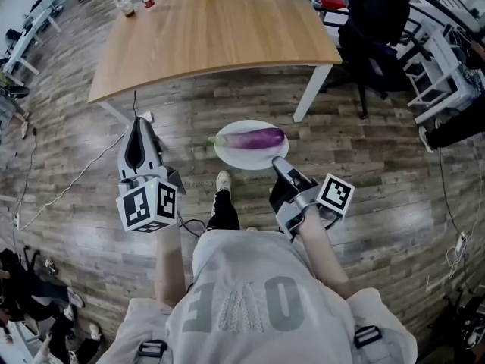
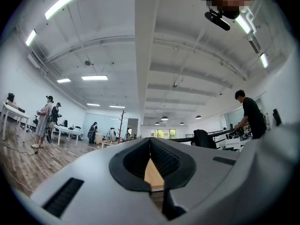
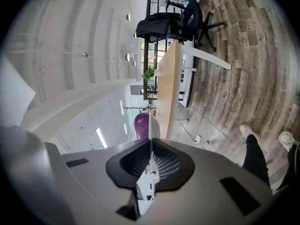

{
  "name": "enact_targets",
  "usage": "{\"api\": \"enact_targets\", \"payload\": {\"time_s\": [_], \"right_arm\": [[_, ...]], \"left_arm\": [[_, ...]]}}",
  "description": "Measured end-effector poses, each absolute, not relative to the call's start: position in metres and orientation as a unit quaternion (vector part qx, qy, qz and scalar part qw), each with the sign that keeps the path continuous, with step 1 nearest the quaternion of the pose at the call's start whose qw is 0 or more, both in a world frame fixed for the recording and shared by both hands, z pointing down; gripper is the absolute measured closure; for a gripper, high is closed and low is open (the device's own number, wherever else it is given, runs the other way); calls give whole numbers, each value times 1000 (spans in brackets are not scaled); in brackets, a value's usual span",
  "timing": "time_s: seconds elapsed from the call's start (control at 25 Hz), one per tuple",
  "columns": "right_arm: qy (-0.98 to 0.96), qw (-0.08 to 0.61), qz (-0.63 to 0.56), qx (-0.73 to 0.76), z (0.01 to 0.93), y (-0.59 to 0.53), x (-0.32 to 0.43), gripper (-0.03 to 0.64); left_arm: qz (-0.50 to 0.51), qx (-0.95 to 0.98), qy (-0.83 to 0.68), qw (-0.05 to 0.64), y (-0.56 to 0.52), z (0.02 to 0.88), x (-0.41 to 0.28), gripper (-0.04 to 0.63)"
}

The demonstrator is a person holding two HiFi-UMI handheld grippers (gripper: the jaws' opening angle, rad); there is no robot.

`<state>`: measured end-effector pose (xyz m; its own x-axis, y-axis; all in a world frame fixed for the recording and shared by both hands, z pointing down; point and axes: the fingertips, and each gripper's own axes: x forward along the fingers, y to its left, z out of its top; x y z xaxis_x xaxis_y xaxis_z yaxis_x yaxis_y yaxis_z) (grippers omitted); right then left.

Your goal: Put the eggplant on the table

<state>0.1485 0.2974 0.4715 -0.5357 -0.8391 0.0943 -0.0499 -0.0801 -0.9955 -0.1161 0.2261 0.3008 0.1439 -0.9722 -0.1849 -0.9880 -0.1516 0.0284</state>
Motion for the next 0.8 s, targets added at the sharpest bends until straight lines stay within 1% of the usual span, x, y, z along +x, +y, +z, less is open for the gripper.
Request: {"api": "enact_targets", "payload": {"time_s": [0.16, 0.32, 0.8], "right_arm": [[605, 317, -629, -371, 465, 259, 151, 589], [613, 306, -626, -372, 463, 219, 139, 589], [624, 278, -635, -361, 456, 109, 83, 589]], "left_arm": [[68, -767, 634, 71, 188, 297, -100, 586], [51, -774, 627, 71, 158, 303, -99, 586], [44, -770, 634, 51, 58, 311, -141, 586]]}}
